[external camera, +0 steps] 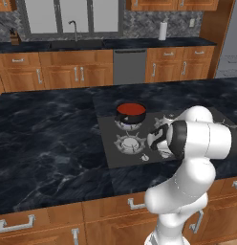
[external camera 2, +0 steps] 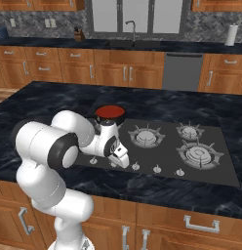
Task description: Wait until the marinara sauce is simmered to a deep red color and then turn off the stove.
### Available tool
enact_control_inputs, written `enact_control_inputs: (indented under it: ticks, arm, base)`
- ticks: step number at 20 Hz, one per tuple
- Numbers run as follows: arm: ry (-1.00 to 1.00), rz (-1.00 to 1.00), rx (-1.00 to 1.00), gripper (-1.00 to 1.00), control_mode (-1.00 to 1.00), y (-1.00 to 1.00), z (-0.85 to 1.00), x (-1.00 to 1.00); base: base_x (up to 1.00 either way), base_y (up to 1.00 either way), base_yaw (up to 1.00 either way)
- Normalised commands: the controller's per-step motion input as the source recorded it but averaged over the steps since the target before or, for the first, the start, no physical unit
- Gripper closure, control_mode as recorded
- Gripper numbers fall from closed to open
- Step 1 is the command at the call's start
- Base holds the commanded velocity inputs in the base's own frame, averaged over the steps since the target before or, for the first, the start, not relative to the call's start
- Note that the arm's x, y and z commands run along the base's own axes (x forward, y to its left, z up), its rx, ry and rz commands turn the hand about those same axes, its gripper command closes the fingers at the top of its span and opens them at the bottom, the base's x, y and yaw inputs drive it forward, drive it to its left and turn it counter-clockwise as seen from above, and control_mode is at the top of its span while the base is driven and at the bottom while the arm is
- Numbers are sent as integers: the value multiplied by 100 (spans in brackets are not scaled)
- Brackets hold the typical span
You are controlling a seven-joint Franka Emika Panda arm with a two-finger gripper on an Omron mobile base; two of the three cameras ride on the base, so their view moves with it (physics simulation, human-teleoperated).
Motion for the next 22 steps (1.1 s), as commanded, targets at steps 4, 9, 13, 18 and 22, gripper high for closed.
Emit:
enact_control_inputs:
  ticks: [4, 9, 13, 18, 22]
  arm:
    - [1, -7, 0, 100, -100, -1, 0, 0]
    - [0, -11, 1, 100, -100, -1, 0, 0]
    - [0, -18, 7, 100, -100, -2, 0, -10]
    - [0, -17, 7, 100, -100, -7, 0, -11]
    - [0, -15, 7, 100, -100, -4, 0, -1]
  base:
    - [0, 0, 0]
    - [0, 0, 0]
    - [0, 0, 0]
    - [0, 0, 0]
    - [0, 0, 0]
